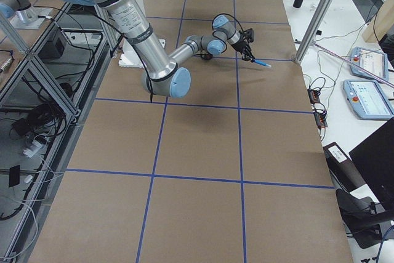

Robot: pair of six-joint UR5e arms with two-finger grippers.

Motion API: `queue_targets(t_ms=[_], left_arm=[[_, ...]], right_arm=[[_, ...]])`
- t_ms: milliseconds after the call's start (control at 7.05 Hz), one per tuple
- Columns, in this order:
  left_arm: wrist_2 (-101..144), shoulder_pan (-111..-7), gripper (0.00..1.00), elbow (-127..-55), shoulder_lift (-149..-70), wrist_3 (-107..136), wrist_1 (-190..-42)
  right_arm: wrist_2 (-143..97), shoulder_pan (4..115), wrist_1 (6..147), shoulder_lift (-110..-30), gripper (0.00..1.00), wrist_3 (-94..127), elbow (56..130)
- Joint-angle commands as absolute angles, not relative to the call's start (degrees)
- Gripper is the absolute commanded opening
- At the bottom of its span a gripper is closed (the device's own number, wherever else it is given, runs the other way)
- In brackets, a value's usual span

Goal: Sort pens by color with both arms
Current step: 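Pull the blue marker from the cup and lay it farther away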

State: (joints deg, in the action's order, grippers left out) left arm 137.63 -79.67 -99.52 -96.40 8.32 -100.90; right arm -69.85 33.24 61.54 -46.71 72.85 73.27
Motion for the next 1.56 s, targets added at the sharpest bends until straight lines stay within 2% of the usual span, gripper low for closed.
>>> queue_targets(t_ms=[0, 142, 284, 426, 851, 1135, 1419], left_arm=[[137.64, -79.54, 1.0, -99.41, -96.42, 8.26, -100.9], [137.64, -79.63, 1.0, -99.32, -96.42, 8.26, -100.9], [137.64, -79.63, 1.0, -99.32, -96.42, 8.26, -100.9], [137.64, -79.54, 1.0, -99.4, -96.42, 8.35, -100.9], [137.64, -79.02, 1.0, -100.19, -97.98, 13.67, -100.99], [134.41, -72.1, 1.0, -100.98, -103.77, 28.93, -102.65], [132.8, -64.03, 1.0, -100.99, -110.96, 39.84, -99.69]], right_arm=[[-66.97, 31.56, 59.24, -47.46, 0.05, 72.69, 71.63], [-66.89, 31.38, 59.24, -47.46, 0.35, 72.6, 71.63], [-66.88, 31.38, 59.15, -47.46, 0.76, 72.51, 71.63], [-67.15, 31.46, 59.06, -47.29, 0.98, 72.6, 71.72], [-78.36, 35.23, 58.89, -46.76, 0.98, 72.51, 72.86], [-92.11, 39.44, 59.85, -46.93, 0.99, 72.16, 73.74], [-105.41, 43.92, 68.33, -46.93, 0.99, 67.97, 76.01]])
